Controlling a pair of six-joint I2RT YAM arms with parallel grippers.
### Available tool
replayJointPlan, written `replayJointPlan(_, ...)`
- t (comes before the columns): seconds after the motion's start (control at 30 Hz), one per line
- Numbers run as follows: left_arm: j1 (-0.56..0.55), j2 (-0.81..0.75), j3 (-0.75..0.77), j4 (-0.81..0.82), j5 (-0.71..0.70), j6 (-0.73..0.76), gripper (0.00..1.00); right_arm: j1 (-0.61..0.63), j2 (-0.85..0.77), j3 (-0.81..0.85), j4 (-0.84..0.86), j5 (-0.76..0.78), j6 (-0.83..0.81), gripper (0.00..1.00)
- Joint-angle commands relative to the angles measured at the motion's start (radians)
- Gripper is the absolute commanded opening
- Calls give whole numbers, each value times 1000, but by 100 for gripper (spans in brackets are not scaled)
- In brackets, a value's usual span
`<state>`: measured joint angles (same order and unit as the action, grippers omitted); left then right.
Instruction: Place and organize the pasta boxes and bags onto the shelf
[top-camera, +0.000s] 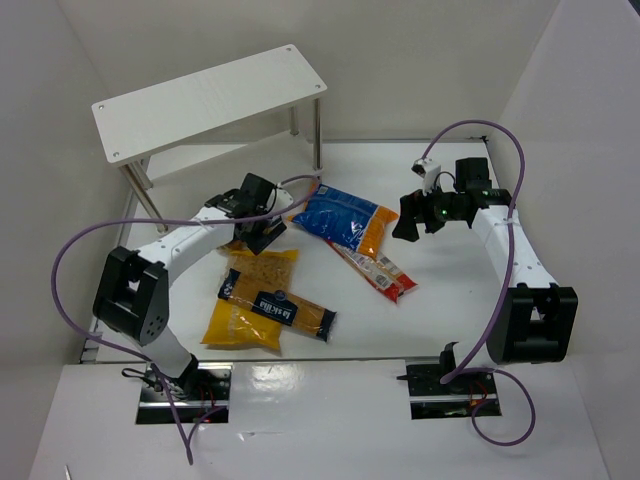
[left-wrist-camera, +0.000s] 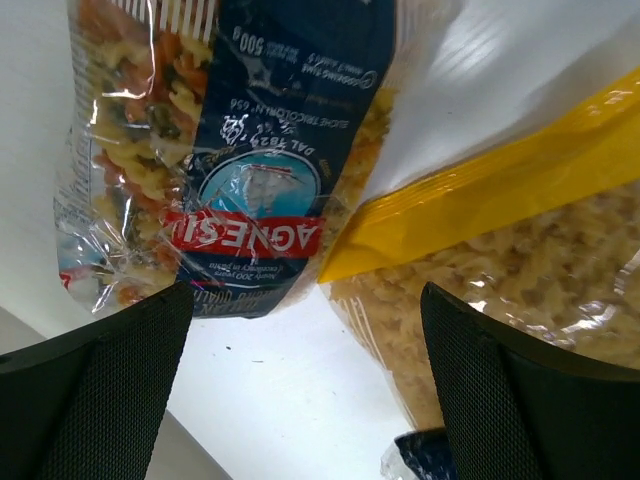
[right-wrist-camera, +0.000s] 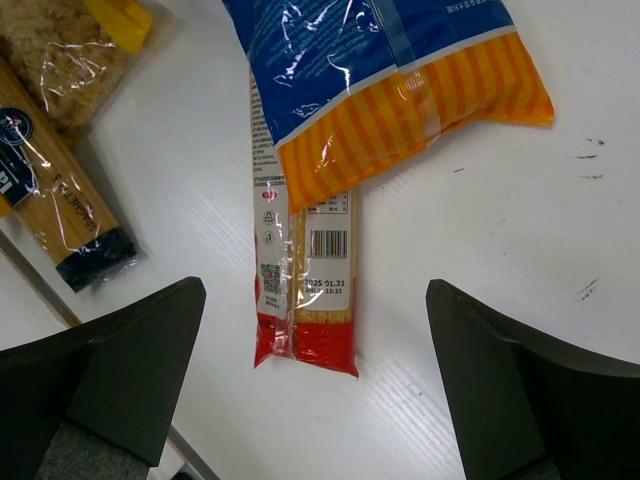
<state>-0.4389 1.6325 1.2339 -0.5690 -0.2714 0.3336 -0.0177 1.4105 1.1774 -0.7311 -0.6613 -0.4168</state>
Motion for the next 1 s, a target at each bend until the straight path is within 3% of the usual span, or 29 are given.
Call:
replayJointPlan(0.0, 11, -26, -40, 136, -84, -15, 100, -5, -30, -8, 7, 5, -13, 100)
replayJointPlan(0.17, 20, -17, -108, 273, -236, -15, 100, -5, -39, -9, 7, 5, -13, 100)
replayJointPlan(0.43, 20, 52, -169, 415, -339, -5, 100, -5, -28, 1, -2, 5, -22, 100)
replayJointPlan(0.83, 20, 168, -169, 459, -348, 35, 100, -5, -10, 1, -2, -4, -31, 100)
replayJointPlan(0.9, 20, 178, -160, 448, -328, 35, 67, -5, -10, 1, -2, -4, -31, 100)
replayJointPlan(0.93, 20, 187, -148, 437, -328, 25, 32, -5, -1, 1, -2, -4, -31, 100)
replayJointPlan(0.97, 20, 200, -137, 420, -328, 25, 12, -5, -1, 1, -2, -4, -31, 100)
